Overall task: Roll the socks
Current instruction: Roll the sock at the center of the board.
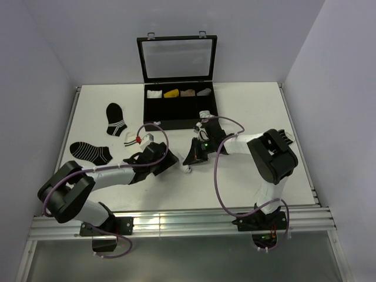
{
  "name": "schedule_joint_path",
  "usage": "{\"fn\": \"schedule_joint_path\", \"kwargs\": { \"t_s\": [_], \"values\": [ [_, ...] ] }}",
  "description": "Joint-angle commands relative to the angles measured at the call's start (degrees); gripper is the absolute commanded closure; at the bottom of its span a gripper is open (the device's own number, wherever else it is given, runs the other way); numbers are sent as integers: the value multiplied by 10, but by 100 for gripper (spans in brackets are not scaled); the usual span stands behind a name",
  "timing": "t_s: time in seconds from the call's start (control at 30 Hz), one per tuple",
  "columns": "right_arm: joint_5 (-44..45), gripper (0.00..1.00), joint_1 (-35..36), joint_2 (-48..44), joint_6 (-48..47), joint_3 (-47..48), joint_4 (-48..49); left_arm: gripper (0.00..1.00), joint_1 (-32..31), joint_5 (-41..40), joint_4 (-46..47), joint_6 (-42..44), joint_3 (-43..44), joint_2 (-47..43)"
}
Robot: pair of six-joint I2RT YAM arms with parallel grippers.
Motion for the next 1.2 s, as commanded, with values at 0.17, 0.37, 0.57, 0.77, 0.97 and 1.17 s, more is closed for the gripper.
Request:
{"fn": "schedule_joint_path", "kwargs": {
  "t_s": [0.17, 0.37, 0.57, 0.77, 0.97, 1.17],
  "values": [
    [-14, 99, -22, 63, -7, 15, -10, 26, -2, 13, 31, 16, 42, 68],
    [12, 90, -23, 20, -29, 4, 9, 47, -1, 15, -8, 20, 80, 116],
    [114, 74, -11, -94, -106, -6, -22, 69, -1, 16, -54, 31, 109, 135],
    [331, 56, 71, -198, -209, -35, -36, 78, 0, 32, -116, 61, 161, 165],
    [498, 48, 182, -250, -273, -96, 23, 78, 2, 49, -168, 96, 206, 192],
    [627, 40, 279, -271, -321, -149, 98, 78, 18, 89, -203, 134, 242, 216]
  ]
}}
